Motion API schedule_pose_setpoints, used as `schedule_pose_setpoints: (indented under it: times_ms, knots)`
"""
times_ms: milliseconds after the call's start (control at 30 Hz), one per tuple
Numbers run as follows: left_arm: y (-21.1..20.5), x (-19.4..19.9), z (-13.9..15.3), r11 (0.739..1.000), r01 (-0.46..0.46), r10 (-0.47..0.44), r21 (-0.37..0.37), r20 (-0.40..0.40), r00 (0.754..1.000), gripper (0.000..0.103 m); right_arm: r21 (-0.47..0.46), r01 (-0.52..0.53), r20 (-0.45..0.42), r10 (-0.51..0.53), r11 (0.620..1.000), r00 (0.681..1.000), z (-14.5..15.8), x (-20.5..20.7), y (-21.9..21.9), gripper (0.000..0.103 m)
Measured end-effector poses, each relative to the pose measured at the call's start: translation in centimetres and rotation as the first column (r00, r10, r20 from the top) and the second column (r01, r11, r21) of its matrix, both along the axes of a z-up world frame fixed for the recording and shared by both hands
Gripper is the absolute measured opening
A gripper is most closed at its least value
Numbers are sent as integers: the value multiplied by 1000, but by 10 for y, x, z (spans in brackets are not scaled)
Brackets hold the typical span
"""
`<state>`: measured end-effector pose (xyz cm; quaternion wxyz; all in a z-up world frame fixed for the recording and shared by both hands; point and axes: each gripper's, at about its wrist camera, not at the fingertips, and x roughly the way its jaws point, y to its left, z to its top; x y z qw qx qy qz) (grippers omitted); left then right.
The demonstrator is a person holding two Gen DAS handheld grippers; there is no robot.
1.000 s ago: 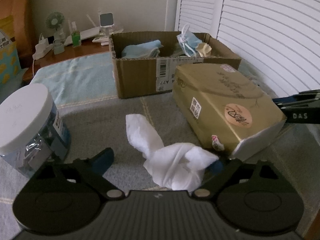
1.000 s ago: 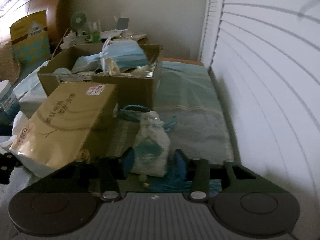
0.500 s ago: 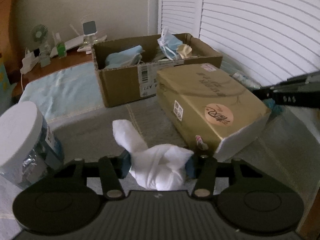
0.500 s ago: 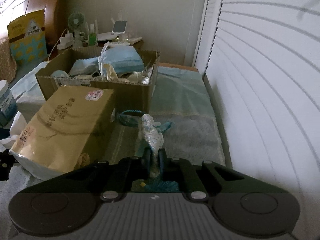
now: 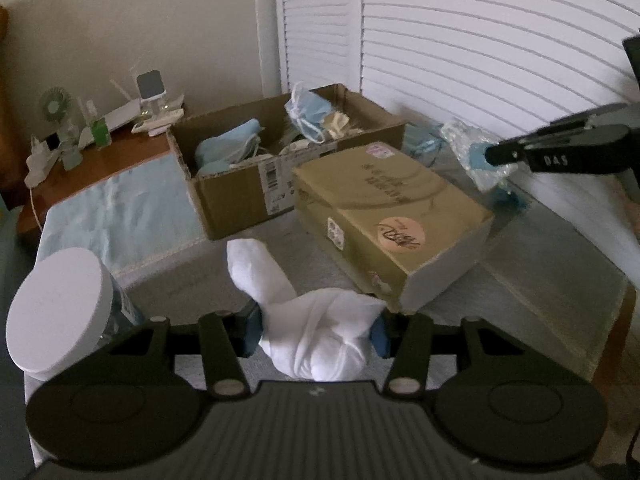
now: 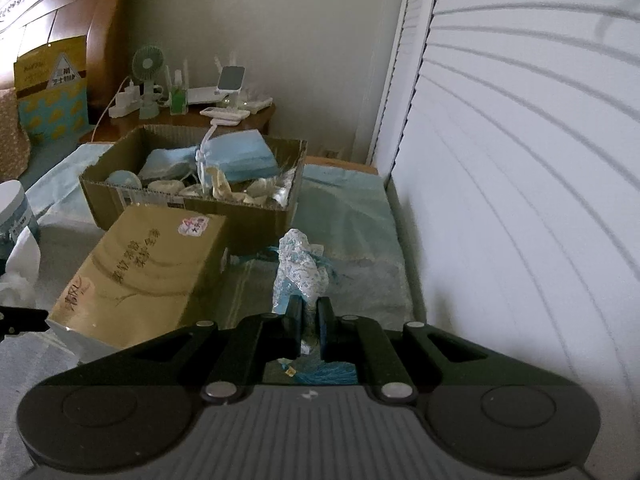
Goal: Organize soft objects
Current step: 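Drop the blue pouch into the box with the right tool while the left tool lifts the white cloth bunny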
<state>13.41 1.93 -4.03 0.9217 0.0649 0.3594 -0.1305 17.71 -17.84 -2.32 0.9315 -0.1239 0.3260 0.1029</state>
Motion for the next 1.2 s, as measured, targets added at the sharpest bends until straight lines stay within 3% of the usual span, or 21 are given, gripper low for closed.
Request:
schedule_pose_setpoints:
  times_ms: [367,667,933,1200]
  knots:
    - [7,-17,13,999,27,-26,-19,42,999,51,-52,-35,91,40,998,995,41,-8,12,10]
    - [20,-25,17,999,8,-6,-36,70,998,51,-37,-167,133,171,985,976,79,22,45,10]
    - [34,-25,16,997,-44,48,-58,74,996,51,-20,-326,150,325,945,934,107,66,96,10]
    - [46,-22,13,993,-100,104,-66,62,993,51,-17,-427,143,425,904,894,108,109,146,10]
